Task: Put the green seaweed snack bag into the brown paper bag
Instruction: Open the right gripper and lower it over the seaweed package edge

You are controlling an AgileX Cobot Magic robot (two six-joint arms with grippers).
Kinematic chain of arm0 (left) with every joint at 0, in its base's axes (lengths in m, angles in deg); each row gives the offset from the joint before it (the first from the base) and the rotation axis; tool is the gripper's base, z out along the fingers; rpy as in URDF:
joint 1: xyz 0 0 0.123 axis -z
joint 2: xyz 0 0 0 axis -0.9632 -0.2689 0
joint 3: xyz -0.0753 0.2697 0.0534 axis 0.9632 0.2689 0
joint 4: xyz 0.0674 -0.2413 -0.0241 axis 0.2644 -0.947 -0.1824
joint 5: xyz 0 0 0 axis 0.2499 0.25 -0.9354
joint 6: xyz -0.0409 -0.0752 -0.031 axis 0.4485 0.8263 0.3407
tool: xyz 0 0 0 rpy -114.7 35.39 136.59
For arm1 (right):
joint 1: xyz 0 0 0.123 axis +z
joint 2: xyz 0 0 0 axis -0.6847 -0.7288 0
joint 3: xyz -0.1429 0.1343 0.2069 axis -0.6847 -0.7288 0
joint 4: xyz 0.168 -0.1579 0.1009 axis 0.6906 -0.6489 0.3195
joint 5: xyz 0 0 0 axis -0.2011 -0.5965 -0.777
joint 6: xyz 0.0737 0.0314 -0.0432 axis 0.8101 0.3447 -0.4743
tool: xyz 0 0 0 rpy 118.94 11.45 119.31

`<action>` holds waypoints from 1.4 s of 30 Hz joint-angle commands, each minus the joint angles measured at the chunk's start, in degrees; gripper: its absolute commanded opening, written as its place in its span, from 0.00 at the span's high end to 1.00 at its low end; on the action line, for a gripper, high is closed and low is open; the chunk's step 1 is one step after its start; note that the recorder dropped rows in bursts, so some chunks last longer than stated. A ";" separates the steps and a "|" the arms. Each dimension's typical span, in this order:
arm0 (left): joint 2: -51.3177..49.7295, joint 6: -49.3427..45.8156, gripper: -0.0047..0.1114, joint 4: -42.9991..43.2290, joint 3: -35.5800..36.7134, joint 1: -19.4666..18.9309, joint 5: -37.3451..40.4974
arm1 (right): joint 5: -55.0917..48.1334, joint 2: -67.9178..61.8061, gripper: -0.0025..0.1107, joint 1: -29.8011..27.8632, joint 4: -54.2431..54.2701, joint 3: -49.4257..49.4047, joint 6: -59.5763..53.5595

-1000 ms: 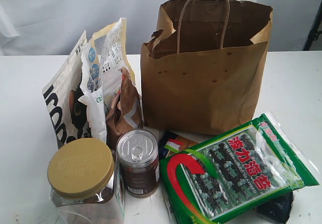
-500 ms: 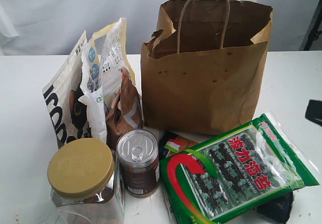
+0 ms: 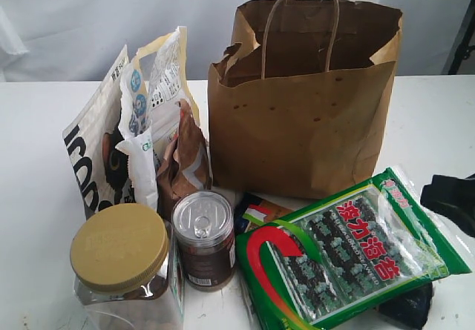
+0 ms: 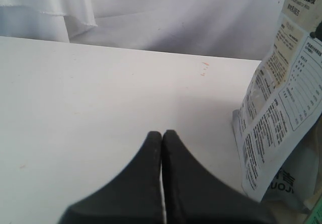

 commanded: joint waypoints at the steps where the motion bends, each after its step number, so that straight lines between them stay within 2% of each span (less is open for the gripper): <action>1: 0.25 0.08 0.96 0.14 0.28 0.31 -0.54 | -1.74 -2.35 0.98 0.05 1.16 0.05 0.66; 6: 0.25 0.08 0.96 0.14 0.28 0.31 -0.54 | -3.09 -7.05 0.98 -3.11 5.11 0.05 1.50; 10: 0.25 0.08 0.96 0.14 0.28 0.31 -0.54 | -4.49 -10.54 0.98 -8.06 7.99 1.81 -3.22; 18: 0.25 0.08 0.96 0.14 0.28 0.31 -0.54 | -21.94 -15.08 0.96 -17.41 7.99 11.78 -5.98; 22: 0.25 0.08 0.96 0.14 0.28 0.31 -0.54 | -26.72 -18.83 0.86 -21.11 7.99 13.42 -7.65; 26: 0.25 0.08 0.96 0.14 0.28 0.31 -0.54 | -32.85 -23.99 0.68 -24.77 8.41 13.69 -10.59; 31: 0.25 0.08 0.96 0.14 0.28 0.31 -0.54 | -34.52 -26.47 0.45 -28.73 10.36 14.42 -15.43; 33: 0.25 0.08 0.96 0.14 0.28 0.31 -0.54 | -35.79 -28.48 0.39 -31.21 10.01 16.30 -16.70; 37: 0.25 0.08 0.96 0.14 0.28 0.31 -0.54 | -38.36 -34.59 0.38 -32.42 9.26 20.61 -22.16; 42: 0.25 0.08 0.96 0.14 0.28 0.31 -0.54 | -34.23 -43.24 0.38 -32.42 7.69 23.52 -27.46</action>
